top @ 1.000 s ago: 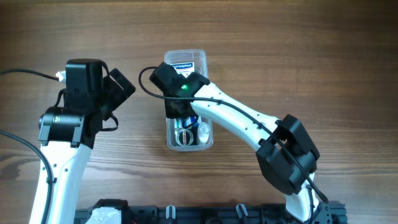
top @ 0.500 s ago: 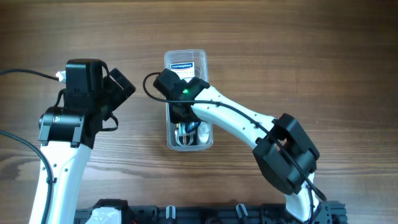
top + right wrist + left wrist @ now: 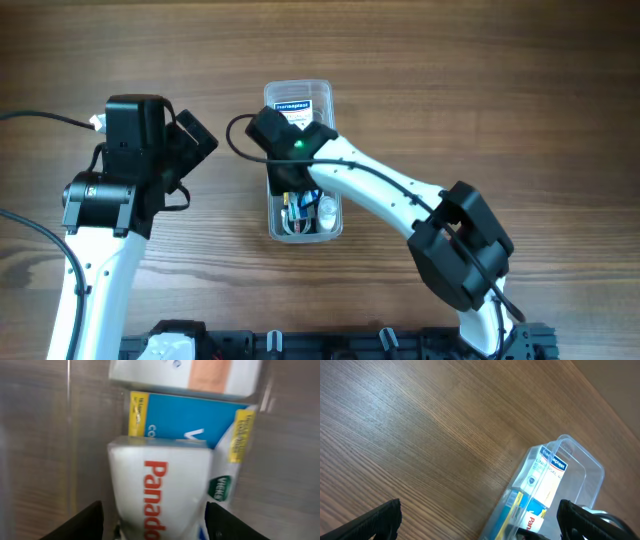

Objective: Pack container
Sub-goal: 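Lower the Panadol box into the container beside the VapoDrops box, then open the right gripper and withdraw it up and away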

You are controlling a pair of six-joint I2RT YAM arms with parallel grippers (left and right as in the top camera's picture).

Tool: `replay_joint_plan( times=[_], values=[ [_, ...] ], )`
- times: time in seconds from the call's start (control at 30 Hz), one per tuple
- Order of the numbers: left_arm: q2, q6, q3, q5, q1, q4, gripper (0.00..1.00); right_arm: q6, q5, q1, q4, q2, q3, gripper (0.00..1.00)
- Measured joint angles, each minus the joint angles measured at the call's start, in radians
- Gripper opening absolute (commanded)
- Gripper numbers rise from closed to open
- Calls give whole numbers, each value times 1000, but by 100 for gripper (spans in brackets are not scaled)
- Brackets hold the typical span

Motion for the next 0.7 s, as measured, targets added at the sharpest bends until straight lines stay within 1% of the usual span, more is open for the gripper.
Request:
replay_joint_plan(
  times=[0.1, 0.33, 0.47, 0.7],
  values=[
    [0, 0, 0, 0, 0, 0, 100, -26, 23, -40, -82, 0, 97, 67],
    [0, 0, 0, 0, 0, 0, 100, -112, 53, -161, -172, -40, 282, 72],
    [0, 0, 0, 0, 0, 0, 100, -152, 60, -222, -227, -146, 323, 75],
    [0, 0, 0, 0, 0, 0, 100, -182, 66, -336, -362, -431, 331, 80]
  ],
)
